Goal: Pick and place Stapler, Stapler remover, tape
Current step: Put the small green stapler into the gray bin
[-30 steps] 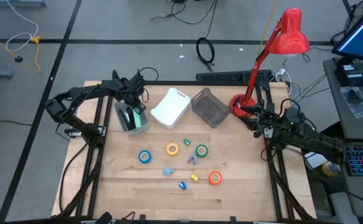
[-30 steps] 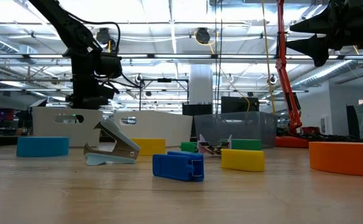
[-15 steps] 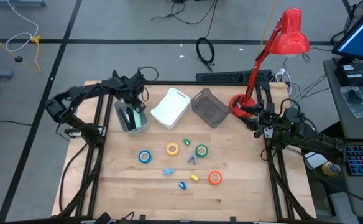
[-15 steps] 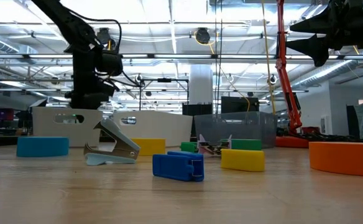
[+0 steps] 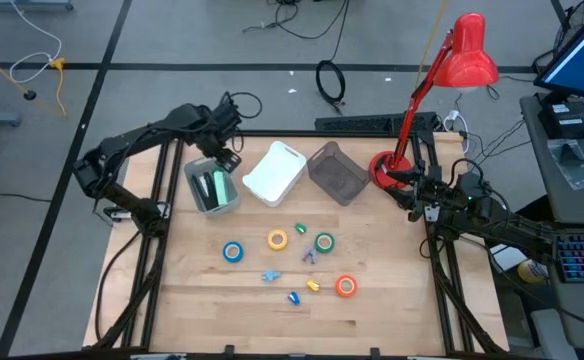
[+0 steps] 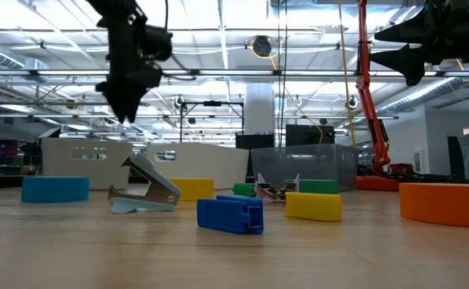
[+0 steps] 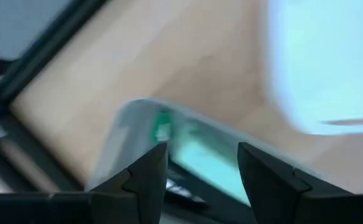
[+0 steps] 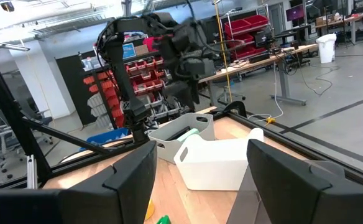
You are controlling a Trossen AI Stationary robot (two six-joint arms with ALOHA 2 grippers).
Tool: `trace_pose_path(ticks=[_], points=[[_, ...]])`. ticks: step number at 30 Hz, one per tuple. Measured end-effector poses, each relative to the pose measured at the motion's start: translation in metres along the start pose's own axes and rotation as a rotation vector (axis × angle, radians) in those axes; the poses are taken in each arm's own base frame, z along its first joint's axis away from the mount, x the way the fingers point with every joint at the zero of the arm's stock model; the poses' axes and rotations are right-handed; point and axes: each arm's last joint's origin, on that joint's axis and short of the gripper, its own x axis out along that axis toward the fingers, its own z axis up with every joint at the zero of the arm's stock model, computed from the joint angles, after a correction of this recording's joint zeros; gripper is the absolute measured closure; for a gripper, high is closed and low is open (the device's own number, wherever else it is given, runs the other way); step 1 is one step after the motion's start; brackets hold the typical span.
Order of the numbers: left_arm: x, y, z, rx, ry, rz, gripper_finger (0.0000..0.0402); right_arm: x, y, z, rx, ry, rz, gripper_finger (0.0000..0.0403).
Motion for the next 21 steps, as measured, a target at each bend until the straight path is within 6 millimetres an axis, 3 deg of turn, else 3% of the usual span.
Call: trace_pose_path(ticks=[8, 21], points=[[-0.014, -0.058, -0.012, 0.099, 0.005, -0.172, 0.0204, 0.000, 0.000, 0.000, 0.000, 0.000, 0.000, 0.0161], [-0.030, -0.153, -0.066, 0.152, -0.026, -0.273, 0.0204, 0.000, 0.000, 0.000, -0.021, 0.000, 0.000, 0.0161]])
